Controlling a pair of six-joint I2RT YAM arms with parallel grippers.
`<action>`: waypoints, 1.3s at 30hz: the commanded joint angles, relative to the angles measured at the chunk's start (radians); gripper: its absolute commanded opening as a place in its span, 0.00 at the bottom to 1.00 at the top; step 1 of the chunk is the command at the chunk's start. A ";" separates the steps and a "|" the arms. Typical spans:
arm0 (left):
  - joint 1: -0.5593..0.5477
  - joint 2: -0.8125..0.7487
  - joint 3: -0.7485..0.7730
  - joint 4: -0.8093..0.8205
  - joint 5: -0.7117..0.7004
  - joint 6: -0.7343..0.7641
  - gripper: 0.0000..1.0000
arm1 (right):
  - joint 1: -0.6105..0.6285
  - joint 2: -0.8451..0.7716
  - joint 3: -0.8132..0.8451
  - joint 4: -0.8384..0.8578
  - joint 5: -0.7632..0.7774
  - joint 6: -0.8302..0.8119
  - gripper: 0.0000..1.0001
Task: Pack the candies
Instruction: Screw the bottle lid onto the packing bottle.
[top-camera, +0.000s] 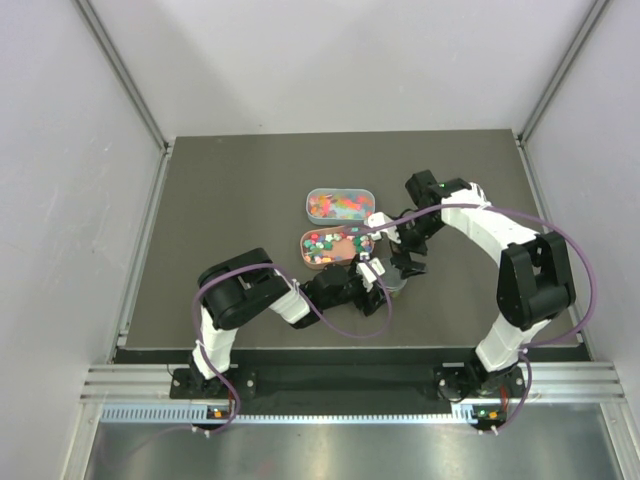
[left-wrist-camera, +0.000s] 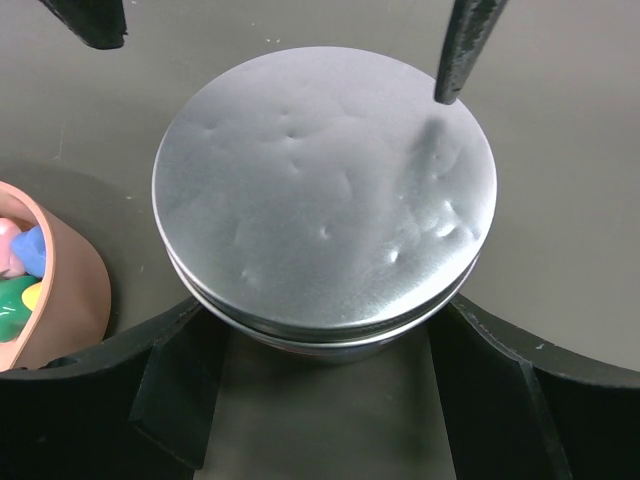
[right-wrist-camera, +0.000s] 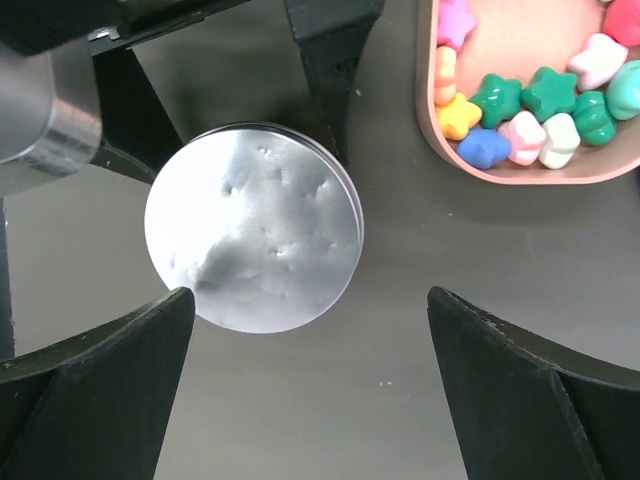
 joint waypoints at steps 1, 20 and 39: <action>0.017 0.067 -0.043 -0.297 -0.025 -0.018 0.72 | 0.013 -0.025 -0.007 -0.036 -0.020 -0.023 1.00; 0.014 0.067 -0.046 -0.301 -0.033 -0.012 0.72 | 0.010 -0.151 -0.097 -0.047 -0.311 -0.069 1.00; 0.006 0.075 -0.041 -0.303 -0.039 -0.009 0.72 | 0.007 -0.149 -0.116 -0.134 -0.294 -0.136 1.00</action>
